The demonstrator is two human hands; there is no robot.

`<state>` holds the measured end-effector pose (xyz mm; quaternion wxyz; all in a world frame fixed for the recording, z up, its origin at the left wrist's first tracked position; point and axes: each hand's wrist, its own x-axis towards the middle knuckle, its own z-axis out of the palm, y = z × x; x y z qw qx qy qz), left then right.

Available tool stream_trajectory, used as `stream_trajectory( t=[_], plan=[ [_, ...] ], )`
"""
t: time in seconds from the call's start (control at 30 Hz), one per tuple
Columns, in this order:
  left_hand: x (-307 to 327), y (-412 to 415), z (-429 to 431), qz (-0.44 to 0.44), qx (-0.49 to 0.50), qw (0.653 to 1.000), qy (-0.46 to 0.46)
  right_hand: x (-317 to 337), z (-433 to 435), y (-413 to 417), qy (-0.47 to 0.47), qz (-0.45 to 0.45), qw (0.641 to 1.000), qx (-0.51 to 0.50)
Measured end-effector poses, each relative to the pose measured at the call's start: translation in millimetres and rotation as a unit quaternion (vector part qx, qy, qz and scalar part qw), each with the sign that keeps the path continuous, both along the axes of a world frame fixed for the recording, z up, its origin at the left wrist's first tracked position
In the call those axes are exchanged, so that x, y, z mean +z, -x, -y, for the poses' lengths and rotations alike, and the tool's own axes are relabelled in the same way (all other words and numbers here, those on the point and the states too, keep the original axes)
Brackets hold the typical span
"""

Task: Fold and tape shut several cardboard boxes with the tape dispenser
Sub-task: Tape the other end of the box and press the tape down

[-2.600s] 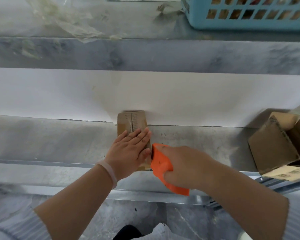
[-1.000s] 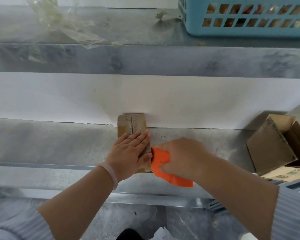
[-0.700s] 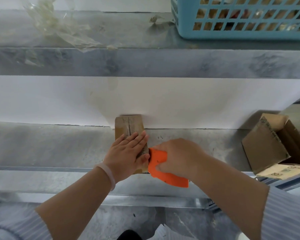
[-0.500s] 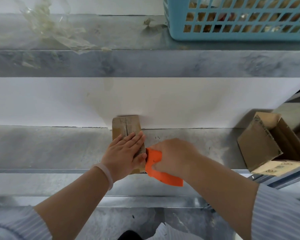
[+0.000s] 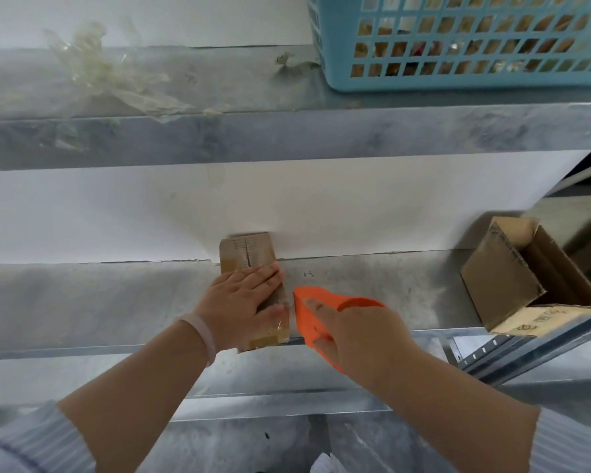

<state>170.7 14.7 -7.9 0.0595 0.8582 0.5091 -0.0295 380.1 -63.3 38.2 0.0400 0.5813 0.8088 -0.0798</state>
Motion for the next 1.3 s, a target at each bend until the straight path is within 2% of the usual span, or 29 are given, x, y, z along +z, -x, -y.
stream_trajectory(
  t=[0.2,0.33,0.73,0.8,0.87,0.97,1.07,1.3],
  plan=[
    [-10.3,1.3,-2.3,0.038,-0.028,0.998,-0.045,-12.5,13.9,16.9,0.000,0.045,0.998,-0.033],
    [-11.5,2.0,-5.7,-0.006,-0.049,0.998,-0.026,-16.4,16.0,34.5,-0.008,0.055,0.994,-0.096],
    [-18.7,4.5,-14.0,0.045,-0.060,0.997,0.010,-23.8,9.6,75.9,0.019,0.118,0.975,-0.189],
    [-19.7,4.7,-11.1,0.043,-0.075,0.996,0.005,-33.2,-2.8,56.3,0.043,0.084,0.961,-0.260],
    [-20.8,6.1,-9.3,0.040,-0.075,0.996,-0.004,-35.6,-10.7,39.1,-0.010,-0.004,0.952,-0.305],
    [-20.5,6.8,-12.4,0.044,-0.070,0.997,-0.006,-28.6,-16.1,29.0,-0.089,-0.019,0.965,-0.246],
    [-18.4,7.4,-12.2,0.043,-0.075,0.996,-0.014,-28.6,-26.3,15.2,-0.126,0.015,0.973,-0.192],
    [-19.8,13.2,-12.5,0.053,-0.083,0.995,-0.028,-66.5,-51.4,-37.5,-0.123,0.189,0.973,-0.044]
  ],
)
